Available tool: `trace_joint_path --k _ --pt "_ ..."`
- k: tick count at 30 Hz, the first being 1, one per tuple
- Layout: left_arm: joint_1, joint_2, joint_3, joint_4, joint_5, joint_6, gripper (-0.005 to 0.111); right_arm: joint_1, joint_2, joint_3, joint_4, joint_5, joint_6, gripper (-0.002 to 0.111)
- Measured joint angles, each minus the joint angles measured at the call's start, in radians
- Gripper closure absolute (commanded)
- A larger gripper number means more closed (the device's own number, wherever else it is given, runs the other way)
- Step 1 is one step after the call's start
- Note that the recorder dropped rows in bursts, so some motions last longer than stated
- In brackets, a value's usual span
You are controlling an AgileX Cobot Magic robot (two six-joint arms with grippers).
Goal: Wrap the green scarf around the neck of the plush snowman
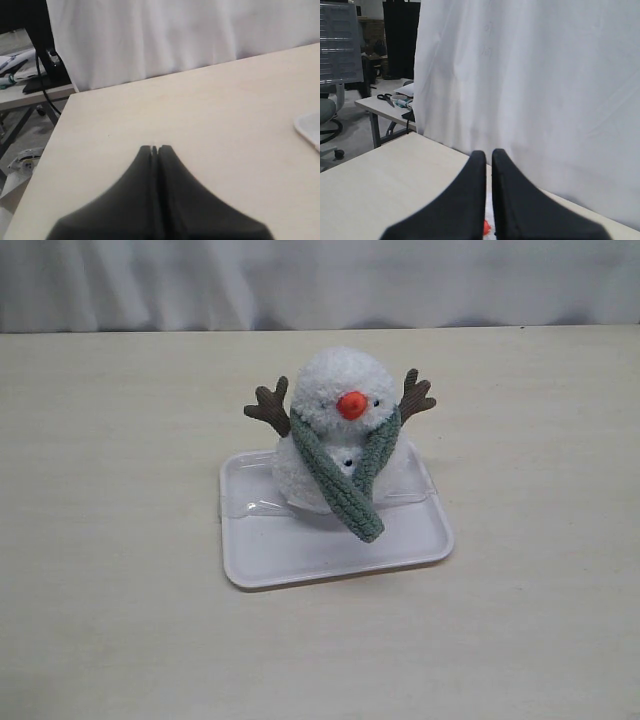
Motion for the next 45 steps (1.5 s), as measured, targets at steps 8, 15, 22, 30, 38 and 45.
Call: trace_joint_path --k 8,15,22,30,38,45 --pt "0.0 0.0 0.0 0.011 0.002 0.0 0.107 0.0 0.0 0.0 0.0 0.0 0.0 0.104" --pt "0.0 0.0 0.0 0.024 0.002 0.0 0.107 0.0 0.0 0.0 0.0 0.0 0.0 0.104" --pt "0.0 0.0 0.0 0.024 0.002 0.0 0.107 0.0 0.0 0.0 0.0 0.0 0.0 0.104" --pt "0.0 0.0 0.0 0.026 0.002 0.0 0.107 0.0 -0.002 0.0 -0.008 0.0 -0.002 0.104" --pt "0.0 0.0 0.0 0.026 0.002 0.0 0.107 -0.028 -0.12 0.098 -0.078 -0.217 -0.001 0.104" --pt "0.0 0.0 0.0 0.026 0.002 0.0 0.107 -0.137 -0.258 0.241 -0.083 -0.514 0.01 0.104"
